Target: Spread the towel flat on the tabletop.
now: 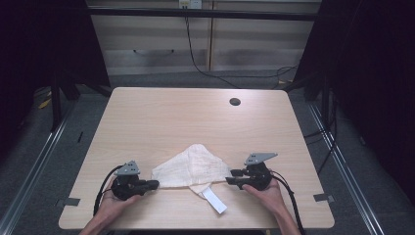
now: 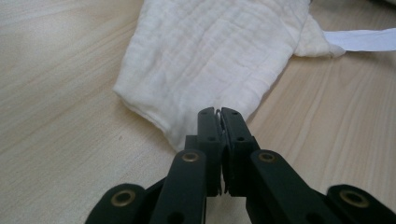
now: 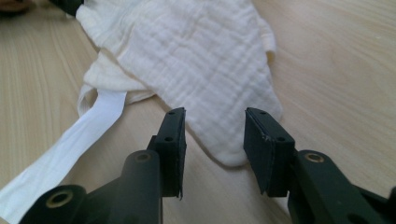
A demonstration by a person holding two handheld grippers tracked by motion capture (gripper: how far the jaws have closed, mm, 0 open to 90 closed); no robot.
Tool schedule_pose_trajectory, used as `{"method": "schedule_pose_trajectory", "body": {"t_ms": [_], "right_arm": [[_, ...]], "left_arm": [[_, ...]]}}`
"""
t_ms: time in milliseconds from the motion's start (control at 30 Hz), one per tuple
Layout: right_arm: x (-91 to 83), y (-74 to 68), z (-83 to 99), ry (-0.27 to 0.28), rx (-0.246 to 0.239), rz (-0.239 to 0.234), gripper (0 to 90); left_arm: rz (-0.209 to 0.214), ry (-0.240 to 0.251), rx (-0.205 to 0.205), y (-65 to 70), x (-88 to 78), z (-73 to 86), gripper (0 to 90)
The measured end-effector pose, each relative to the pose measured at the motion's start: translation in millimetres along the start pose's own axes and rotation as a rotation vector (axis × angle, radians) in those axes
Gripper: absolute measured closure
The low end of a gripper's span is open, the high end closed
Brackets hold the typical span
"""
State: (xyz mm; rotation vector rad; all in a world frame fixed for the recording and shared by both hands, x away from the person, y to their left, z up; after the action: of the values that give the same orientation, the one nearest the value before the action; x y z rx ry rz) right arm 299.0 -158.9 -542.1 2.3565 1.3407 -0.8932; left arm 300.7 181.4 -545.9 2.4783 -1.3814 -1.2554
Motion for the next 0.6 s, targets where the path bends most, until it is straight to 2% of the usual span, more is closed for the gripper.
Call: {"method": "schedule_pose_trajectory", "body": {"t_ms": [167, 267, 367, 467, 600], "right_arm": [[2.2, -3.4, -0.1, -0.017, -0.052, 0.021, 59.2], [3.4, -5.1, -0.4, -0.043, -0.107, 0.065, 65.5], [5.3, -3.9, -0.6, -0.054, -0.146, 0.116, 76.3], [5.5, -0.5, 0.0, -0.047, -0.115, 0.138, 86.2], [3.6, 1.8, -0.4, -0.025, -0.063, 0.104, 88.4]], "left_arm": [[0.003, 0.000, -0.006, -1.1, -0.2, -0.2, 87.2], [0.007, 0.002, -0.013, -1.3, -0.1, -0.2, 87.2], [0.005, 0.000, -0.018, -1.4, -0.2, -0.3, 87.2], [-0.003, -0.001, -0.014, 0.1, 0.1, -0.3, 87.3], [-0.012, 0.001, -0.012, 0.8, -0.4, -0.9, 87.6]]}}
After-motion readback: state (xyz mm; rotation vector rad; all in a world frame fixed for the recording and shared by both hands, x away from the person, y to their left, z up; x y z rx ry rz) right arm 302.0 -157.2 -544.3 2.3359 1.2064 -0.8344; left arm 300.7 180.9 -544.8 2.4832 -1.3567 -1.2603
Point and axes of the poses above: each handheld gripper's, and its own axes: x roughly forward along the jaws, z roughly out of its underside, y roughly to its right, the point moved 6 cm from there along x, roughly forward along the jaws, and after that the axes turned 12 degrees about -x, right-handed, at the moved point
